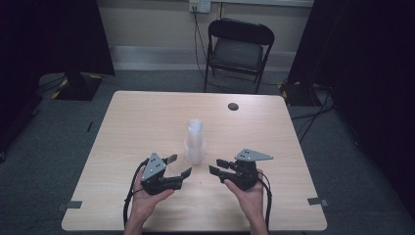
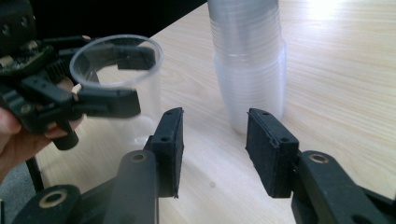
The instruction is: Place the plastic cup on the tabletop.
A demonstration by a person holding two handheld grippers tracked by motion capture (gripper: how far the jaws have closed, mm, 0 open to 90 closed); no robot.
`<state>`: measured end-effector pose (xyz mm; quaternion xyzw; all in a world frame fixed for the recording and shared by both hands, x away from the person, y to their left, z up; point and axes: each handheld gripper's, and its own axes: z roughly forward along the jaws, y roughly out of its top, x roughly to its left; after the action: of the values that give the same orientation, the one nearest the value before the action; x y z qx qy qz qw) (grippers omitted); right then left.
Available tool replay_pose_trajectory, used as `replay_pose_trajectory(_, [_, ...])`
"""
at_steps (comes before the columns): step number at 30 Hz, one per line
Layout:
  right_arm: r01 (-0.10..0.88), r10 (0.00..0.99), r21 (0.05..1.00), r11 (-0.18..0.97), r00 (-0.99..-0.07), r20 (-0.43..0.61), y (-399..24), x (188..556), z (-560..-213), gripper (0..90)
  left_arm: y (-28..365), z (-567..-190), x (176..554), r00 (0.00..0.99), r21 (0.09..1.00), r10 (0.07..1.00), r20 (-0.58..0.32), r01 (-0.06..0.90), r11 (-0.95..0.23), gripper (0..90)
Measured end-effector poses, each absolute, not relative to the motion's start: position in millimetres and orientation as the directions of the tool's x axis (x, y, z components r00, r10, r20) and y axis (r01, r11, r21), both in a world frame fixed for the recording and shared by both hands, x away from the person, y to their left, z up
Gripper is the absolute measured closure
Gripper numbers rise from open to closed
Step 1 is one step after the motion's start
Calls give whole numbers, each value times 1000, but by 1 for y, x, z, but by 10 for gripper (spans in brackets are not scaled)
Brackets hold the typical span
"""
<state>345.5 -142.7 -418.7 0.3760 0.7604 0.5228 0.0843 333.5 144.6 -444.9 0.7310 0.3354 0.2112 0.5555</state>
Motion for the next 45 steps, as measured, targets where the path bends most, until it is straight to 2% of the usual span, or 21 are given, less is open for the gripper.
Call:
replay_pose_trajectory(23, [519,696,844,136,-656,291,-163,333,-440,548,172,-420,360,590,962,803,-82,258,-92,293])
replay_pose_trajectory(32, [529,708,840,119,-639,302,-172,330,-447,542,179,-415,377,565,956,818,-109,286,-71,295])
replay_pose_trajectory(40, [531,701,839,117,-643,308,-174,328,-450,542,181,-415,394,529,963,846,-73,258,-78,294])
replay_pose_trajectory(45, [529,699,840,118,-645,308,-175,327,-452,539,183,-416,406,502,963,861,-84,264,-60,294])
